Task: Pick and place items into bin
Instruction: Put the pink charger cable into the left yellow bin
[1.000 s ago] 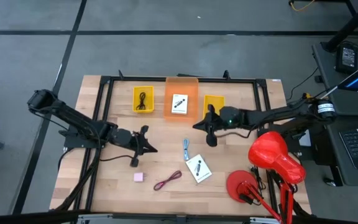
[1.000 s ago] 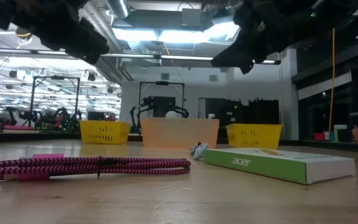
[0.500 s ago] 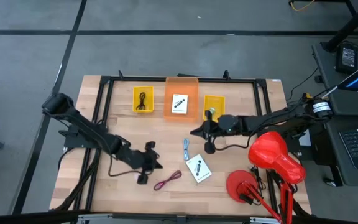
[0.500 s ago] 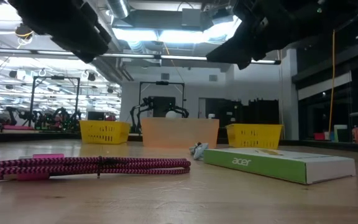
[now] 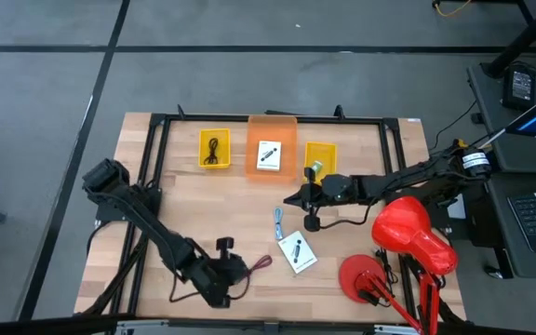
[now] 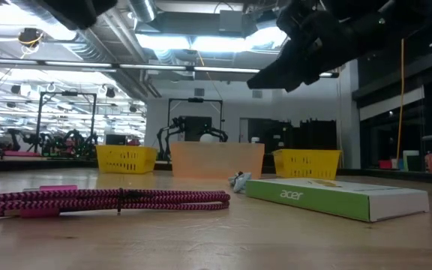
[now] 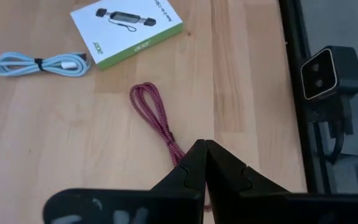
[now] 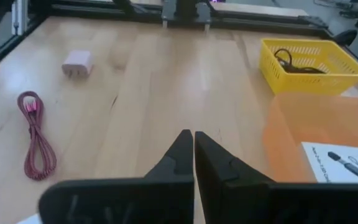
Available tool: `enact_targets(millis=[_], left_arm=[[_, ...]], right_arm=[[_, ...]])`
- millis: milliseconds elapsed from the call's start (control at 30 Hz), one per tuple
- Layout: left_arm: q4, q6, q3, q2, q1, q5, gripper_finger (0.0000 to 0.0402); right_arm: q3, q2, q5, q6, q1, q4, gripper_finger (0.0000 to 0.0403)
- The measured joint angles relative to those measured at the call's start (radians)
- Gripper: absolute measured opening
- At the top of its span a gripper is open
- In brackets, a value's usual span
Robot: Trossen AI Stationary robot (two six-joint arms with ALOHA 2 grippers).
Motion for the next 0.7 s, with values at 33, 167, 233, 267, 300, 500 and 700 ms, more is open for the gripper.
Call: enact_targets(millis=[33,167,233,267,300,500,700], left_arm=[[-0.015,-0.003,0.020,0.017,0.001,0.000,0.0002],[-0.024,0.003,0.058,0.069,0.021,0.000,0.0003],[-0.020,-0.025,0.066,0.082,0.036,0.037,0.0009],[-0.022,-0.041,0.066,0.083,0.042,0.077,0.0015],[-0.026,-0.058,0.065,0.083,0.048,0.125,0.0022],[-0.023,-0.090,0.065,0.083,0.061,0.166,0.0075],[-0.028,-0.075,0.064,0.083,0.062,0.084,0.0126]], right_arm=[[0.000,0.004,0.000,0.001,0.000,-0.001,0.0000],[0.000,0.024,0.000,0.006,0.000,0.008,0.0000],[0.000,0.034,-0.001,0.025,0.000,0.013,0.0000],[0.000,0.038,-0.001,0.030,0.000,0.012,0.0000],[0.000,0.043,-0.001,0.031,0.000,0.014,0.0000],[0.000,0.049,-0.001,0.031,0.000,0.016,0.0000],[0.000,0.049,-0.001,0.031,0.000,0.020,0.0000]])
